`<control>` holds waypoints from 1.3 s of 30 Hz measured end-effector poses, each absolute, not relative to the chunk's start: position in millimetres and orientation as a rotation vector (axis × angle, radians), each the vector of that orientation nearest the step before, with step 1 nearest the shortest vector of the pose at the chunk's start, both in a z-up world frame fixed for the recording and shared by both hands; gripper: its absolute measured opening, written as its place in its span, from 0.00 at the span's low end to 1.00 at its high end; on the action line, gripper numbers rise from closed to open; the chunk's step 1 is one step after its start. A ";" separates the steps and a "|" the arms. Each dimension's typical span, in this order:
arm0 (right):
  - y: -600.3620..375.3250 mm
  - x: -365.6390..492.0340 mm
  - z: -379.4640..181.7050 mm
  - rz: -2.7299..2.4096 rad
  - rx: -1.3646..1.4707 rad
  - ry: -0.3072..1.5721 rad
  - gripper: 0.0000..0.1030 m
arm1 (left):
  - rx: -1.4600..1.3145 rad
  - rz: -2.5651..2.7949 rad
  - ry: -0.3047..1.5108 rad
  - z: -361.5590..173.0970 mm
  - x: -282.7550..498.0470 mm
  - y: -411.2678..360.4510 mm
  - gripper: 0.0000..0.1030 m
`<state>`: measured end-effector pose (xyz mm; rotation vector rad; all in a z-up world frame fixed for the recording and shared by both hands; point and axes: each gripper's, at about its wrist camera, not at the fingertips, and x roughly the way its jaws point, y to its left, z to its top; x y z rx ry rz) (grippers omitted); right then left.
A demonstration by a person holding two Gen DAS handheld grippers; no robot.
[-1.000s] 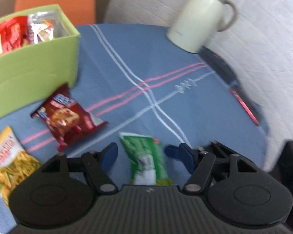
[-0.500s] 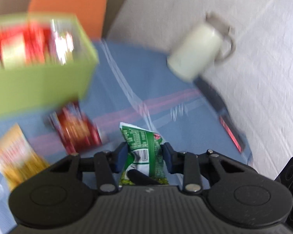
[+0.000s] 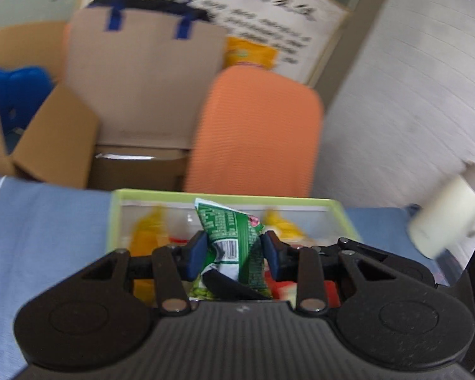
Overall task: Organize snacks
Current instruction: 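Carry the green pea bag into the green box and open the left tool, then grasp the yellow noodle-snack bag on the table with the left tool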
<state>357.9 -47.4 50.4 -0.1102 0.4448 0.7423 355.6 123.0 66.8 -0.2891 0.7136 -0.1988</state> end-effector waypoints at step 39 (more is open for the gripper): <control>-100.2 216.8 -44.9 0.618 -0.110 0.601 0.79 | -0.330 -0.267 0.890 -28.2 249.2 41.0 0.70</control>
